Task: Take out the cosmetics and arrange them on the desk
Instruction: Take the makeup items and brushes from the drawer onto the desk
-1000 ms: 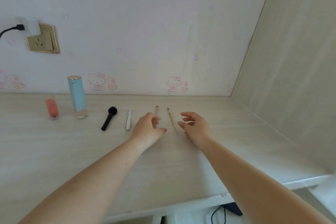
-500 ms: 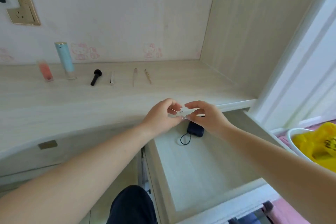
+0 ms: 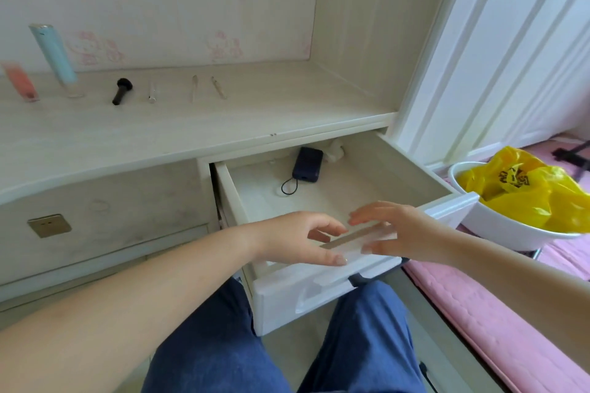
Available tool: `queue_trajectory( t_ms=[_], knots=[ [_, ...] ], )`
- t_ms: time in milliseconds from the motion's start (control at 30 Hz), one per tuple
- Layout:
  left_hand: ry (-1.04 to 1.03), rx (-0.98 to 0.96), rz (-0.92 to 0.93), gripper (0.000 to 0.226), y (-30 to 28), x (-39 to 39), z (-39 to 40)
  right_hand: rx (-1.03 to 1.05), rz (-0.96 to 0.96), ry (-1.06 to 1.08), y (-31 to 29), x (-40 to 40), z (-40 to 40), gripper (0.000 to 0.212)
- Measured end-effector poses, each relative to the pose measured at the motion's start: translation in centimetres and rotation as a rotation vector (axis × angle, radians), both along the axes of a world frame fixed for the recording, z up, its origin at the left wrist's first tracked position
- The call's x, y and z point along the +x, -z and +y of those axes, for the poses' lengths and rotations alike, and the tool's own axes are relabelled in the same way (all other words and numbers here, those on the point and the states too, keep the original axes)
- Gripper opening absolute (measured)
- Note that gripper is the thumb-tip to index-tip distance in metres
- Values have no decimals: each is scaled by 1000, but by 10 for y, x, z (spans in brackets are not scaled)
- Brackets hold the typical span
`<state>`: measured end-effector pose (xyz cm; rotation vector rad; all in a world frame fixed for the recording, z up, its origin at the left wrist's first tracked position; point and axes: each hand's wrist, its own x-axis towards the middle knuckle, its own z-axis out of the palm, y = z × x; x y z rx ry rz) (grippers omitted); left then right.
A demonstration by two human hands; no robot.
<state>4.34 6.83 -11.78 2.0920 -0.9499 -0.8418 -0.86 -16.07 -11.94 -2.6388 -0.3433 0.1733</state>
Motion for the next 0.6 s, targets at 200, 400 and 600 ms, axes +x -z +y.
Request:
queue_trajectory(
  t_ms=[200,400,600],
  knots=[
    [55,65,-185,58,8,-8,-1,-287,-141,-42,20,-10,-10,66],
    [83,56,-263,51,11,-3,-1,-305,-148,-69,30,0,-18,84],
    [24,31,-269,49,12,13,1,-284,-157,-78,30,25,-16,85]
  ],
)
